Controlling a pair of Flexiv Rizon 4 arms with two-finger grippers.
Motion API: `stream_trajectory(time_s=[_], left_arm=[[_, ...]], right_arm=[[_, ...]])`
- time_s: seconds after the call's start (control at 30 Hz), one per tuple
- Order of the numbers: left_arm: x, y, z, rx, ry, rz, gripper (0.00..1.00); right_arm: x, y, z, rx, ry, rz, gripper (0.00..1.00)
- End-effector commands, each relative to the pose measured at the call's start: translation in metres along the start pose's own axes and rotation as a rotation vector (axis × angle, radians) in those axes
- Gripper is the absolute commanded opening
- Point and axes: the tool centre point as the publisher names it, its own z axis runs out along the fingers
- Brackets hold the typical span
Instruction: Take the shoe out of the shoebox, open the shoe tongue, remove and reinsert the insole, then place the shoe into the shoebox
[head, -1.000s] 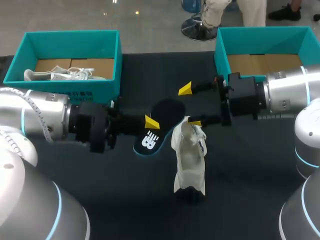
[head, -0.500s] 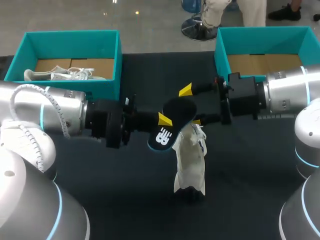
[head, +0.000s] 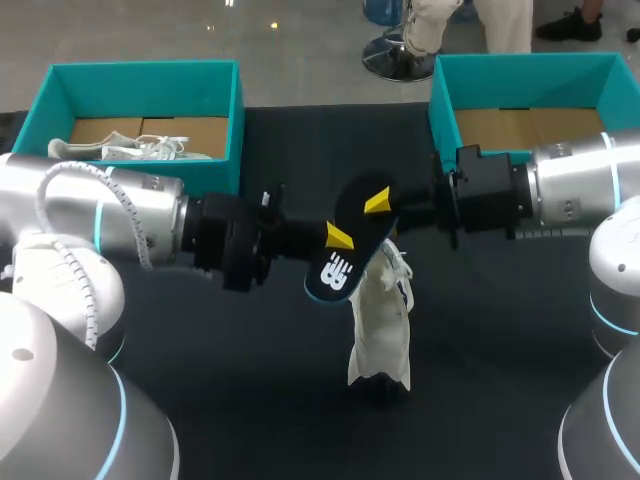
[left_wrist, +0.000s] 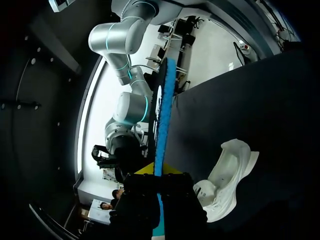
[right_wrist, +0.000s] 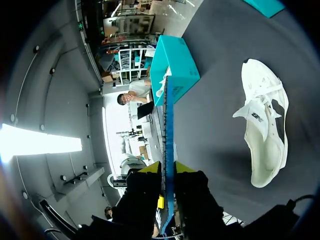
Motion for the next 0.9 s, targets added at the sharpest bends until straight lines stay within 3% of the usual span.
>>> stream_trajectory(time_s=[0.03, 0.43, 0.5, 0.53, 0.9], left_arm=[[-0.001, 0.002, 0.002, 0.0, 0.0, 0.002, 0.0], [0.0, -0.01, -0.003, -0.007, -0.01, -0.006, 0.0], [0.001, -0.01, -0.007, -0.004, -0.01, -0.015, 0.6], [0.002, -0.009, -0.011, -0.012, -0.01, -0.015, 1.0], [-0.019, 0.026, -0.082, -0.022, 0.02, -0.019, 1.0]], right_arm=[[0.0, 0.0, 0.003, -0.001, -0.002, 0.0, 0.0], [0.0, 0.0, 0.003, -0.001, -0.002, 0.0, 0.0], [0.0, 0.0, 0.003, -0.001, -0.002, 0.0, 0.0], [0.0, 0.0, 0.003, -0.001, -0.002, 0.0, 0.0], [0.0, 0.0, 0.003, -0.001, -0.002, 0.0, 0.0]])
